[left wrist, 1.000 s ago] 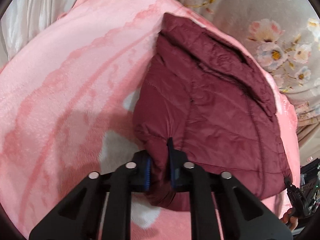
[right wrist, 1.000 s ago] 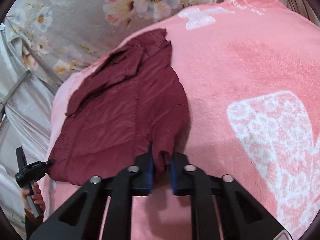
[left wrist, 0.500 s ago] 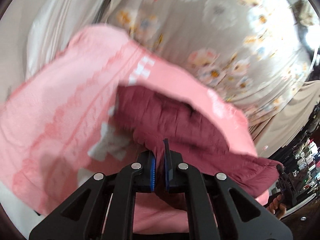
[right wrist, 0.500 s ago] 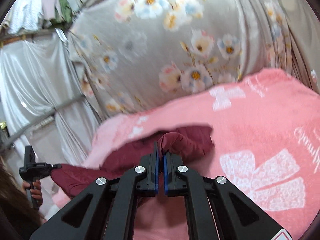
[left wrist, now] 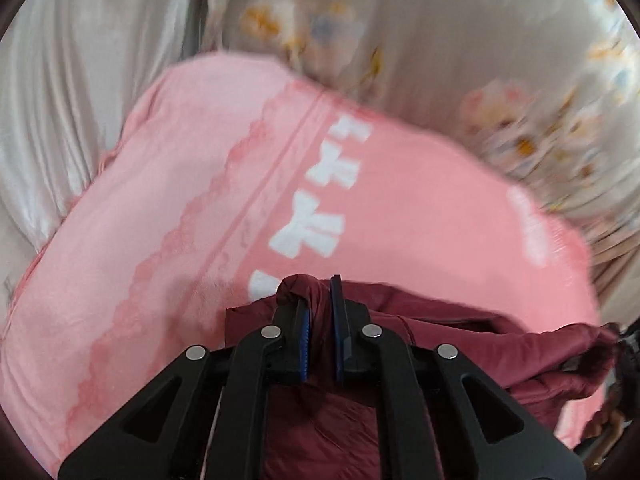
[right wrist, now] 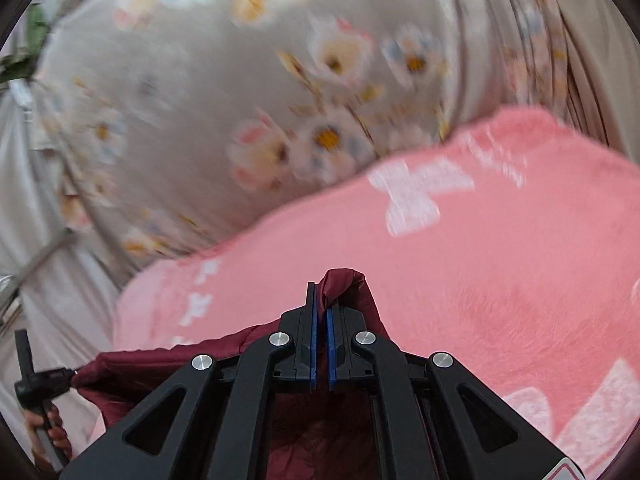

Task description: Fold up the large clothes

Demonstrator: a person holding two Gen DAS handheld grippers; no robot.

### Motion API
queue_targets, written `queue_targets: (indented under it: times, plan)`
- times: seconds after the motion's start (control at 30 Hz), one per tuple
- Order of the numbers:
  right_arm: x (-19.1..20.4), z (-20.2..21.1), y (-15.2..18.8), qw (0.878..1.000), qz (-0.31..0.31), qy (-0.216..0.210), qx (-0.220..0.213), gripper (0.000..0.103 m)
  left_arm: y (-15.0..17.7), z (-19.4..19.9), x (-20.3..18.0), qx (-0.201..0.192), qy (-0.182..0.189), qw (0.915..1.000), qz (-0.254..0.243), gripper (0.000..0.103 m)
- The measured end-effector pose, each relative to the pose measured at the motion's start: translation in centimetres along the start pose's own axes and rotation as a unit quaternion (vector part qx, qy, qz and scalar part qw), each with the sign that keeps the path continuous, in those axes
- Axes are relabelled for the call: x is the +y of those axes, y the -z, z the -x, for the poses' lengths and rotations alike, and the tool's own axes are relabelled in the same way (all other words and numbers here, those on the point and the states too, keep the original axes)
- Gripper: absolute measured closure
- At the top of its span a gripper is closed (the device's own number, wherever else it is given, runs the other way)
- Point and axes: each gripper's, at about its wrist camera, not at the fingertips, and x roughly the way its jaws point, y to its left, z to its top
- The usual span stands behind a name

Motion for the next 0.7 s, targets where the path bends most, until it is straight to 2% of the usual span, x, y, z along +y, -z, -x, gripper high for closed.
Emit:
queue_targets:
  times: [0.07,0.13,0.23,0.33,0.43,0.5,0.53,0.57,0.63,0.67,0.7]
  plan:
    - [-1.3,-3.5,1.3,0.999,-0.007,0.024,0.028,0.1,0.2,-5.4,0.1,0.043,-0.03,0.9986,0.001,0.094]
    - [-2.1,-6.8,2.3,0.997,-0.009,0.048,0.054,0.1,0.9,-8.8,0.4,0.069,-0.044,0.9966,-0.004,0.093]
    - [-3.0,-9.3,3.5,0.995,-0.012,0.06,0.079,0.1,2.2,-12.1,0.4,0.08,-0.056,0.995,-0.021,0.09]
    - [-3.7,-11.2,4.4,0.993,-0.018,0.06,0.101,0.098,2.8,-12.8,0.2,0.066,-0.05,0.9962,-0.029,0.09]
    - [-4.1,-10.9,4.5,0.993,-0.031,0.045,0.102,0.095,2.9,-12.5,0.5,0.056,-0.033,0.9976,-0.024,0.089]
    - [-4.2,-10.0,4.2,0.994,-0.041,0.037,0.095,0.09,2.6,-11.6,0.6,0.056,-0.024,0.998,-0.018,0.085]
    - [-4.3,-8.9,4.0,0.995,-0.044,0.032,0.082,0.082,2.5,-11.1,0.8,0.054,-0.019,0.9982,-0.015,0.083]
    - [-4.3,-7.7,3.7,0.996,-0.046,0.031,0.065,0.073,2.2,-10.1,1.0,0.047,-0.011,0.9987,-0.014,0.079]
    - [-3.7,-5.5,3.3,0.998,-0.036,0.034,0.038,0.065,1.6,-8.4,1.1,0.033,-0.003,0.9992,-0.023,0.068]
    - [-3.1,-4.5,3.1,0.999,-0.026,0.036,0.026,0.064,1.3,-7.1,1.1,0.019,-0.01,0.9993,-0.031,0.054]
    - [-2.5,-3.6,2.9,0.999,-0.016,0.036,0.018,0.064,0.9,-5.7,1.0,-0.004,-0.041,0.9984,-0.04,0.029]
